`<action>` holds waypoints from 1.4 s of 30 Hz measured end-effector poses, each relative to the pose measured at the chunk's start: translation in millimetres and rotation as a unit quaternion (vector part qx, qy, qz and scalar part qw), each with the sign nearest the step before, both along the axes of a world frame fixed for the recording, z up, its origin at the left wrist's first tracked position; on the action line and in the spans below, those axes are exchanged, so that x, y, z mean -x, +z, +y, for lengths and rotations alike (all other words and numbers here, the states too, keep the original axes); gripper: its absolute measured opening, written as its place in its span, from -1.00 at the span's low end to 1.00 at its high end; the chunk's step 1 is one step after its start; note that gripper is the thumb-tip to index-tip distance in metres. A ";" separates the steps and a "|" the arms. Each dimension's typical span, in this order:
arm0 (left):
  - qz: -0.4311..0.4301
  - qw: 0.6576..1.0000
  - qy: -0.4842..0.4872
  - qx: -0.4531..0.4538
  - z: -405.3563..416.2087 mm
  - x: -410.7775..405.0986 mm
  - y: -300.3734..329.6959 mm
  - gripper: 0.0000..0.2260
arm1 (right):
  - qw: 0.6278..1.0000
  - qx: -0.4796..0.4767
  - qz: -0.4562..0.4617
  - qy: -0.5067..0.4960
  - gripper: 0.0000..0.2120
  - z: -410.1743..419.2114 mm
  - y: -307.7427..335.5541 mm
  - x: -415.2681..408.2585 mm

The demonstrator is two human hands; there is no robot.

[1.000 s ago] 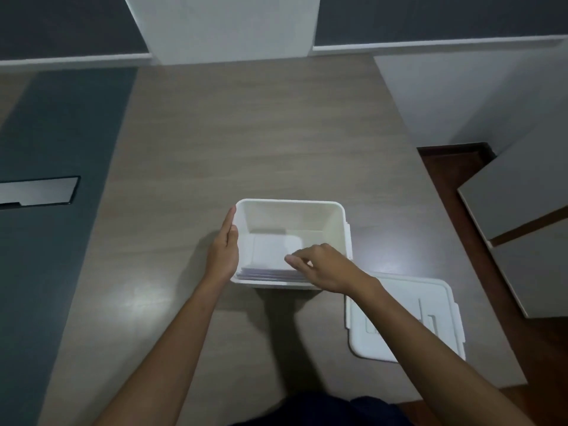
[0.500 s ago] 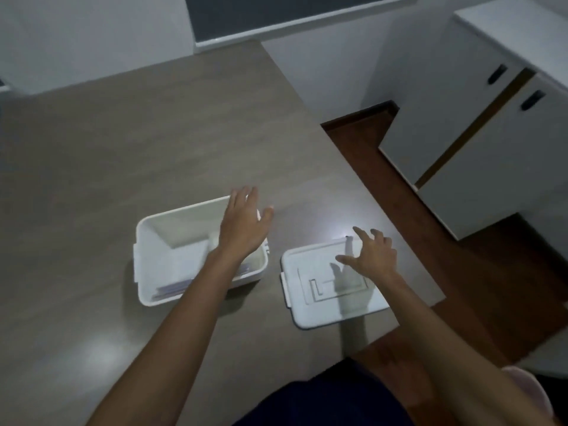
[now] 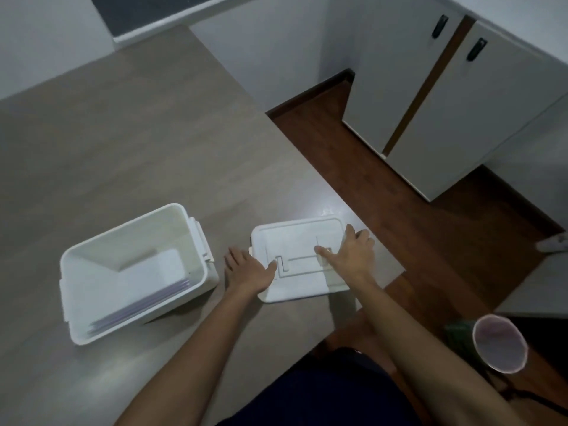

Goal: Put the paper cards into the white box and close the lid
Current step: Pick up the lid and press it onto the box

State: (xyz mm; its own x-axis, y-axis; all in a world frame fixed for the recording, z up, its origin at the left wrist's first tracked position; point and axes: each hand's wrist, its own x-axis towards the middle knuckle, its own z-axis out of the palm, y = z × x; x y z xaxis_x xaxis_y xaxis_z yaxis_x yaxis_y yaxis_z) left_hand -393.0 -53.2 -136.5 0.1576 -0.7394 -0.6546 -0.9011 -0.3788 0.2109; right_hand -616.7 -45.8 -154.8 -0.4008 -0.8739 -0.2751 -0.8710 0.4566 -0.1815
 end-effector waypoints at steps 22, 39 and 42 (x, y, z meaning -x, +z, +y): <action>-0.019 0.896 0.141 0.422 -40.6 -78.2 170.6 -0.39 | 0.868 0.200 -0.439 -0.121 -0.28 -59.8 58.5 -133.0; 0.005 0.907 0.314 0.280 62.7 -268.7 89.5 -0.34 | 0.938 0.148 -0.248 0.192 -0.30 -33.7 74.8 -260.7; 0.098 0.886 0.357 0.278 60.9 -280.6 85.4 -0.38 | 0.933 0.115 -0.289 0.179 -0.24 -44.5 76.2 -268.4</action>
